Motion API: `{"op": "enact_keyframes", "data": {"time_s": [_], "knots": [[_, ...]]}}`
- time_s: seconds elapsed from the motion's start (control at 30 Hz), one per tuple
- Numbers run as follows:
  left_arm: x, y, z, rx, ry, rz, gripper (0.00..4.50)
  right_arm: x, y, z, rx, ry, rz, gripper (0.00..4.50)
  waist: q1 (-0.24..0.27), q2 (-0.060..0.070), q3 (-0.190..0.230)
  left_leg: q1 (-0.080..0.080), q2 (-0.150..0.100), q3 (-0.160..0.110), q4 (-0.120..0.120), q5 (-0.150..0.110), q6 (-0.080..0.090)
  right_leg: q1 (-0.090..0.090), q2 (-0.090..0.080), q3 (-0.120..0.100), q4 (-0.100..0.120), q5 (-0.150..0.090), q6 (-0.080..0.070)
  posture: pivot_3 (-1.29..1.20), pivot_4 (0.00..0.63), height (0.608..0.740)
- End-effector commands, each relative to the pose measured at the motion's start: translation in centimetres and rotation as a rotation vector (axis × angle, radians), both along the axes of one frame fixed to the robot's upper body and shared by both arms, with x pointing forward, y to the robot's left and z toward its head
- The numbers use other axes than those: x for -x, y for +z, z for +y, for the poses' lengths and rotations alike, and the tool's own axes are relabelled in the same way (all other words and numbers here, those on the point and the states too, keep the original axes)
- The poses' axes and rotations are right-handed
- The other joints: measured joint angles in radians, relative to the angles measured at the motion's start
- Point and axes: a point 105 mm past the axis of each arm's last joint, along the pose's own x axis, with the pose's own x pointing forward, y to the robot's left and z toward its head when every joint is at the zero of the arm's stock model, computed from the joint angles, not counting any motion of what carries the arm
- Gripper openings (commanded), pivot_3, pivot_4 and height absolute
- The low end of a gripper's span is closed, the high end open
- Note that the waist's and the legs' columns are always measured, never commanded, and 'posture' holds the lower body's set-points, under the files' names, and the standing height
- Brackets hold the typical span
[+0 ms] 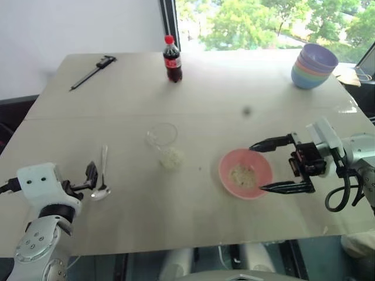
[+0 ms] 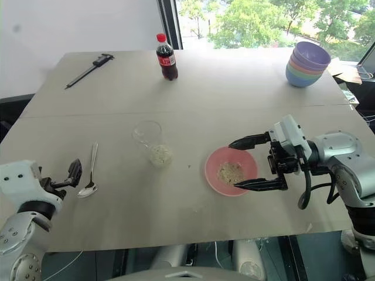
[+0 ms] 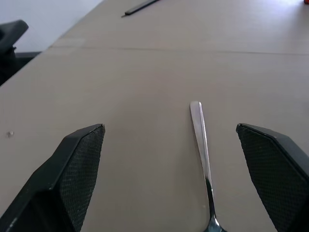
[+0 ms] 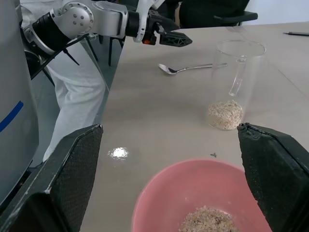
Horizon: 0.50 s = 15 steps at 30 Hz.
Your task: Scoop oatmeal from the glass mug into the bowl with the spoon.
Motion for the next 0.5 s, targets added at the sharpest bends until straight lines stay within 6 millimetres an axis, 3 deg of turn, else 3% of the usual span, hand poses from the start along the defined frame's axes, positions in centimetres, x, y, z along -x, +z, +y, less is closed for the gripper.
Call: {"op": "enact_keyframes", "data": {"time_s": [0.03,0.5], "knots": [[0.1,0.3,0.5,0.013,0.019,-0.014,4.5,0.3,0.7,0.1,-0.012,0.018,-0.05,4.49,0.003,0.0,0.0,0.0,0.0,0.0,0.0,0.0,0.0,0.0,0.0,0.0,0.0,0.0,0.0,0.0,0.15,0.74],[-1.9,-4.5,0.2,0.014,-0.107,0.26,4.5,0.0,1.1,0.6,-0.047,-0.014,-0.06,4.49,0.003,0.0,0.0,-0.001,0.0,0.0,0.0,0.0,0.0,-0.001,-0.003,0.0,0.0,0.0,0.0,0.0,0.15,0.74]]}}
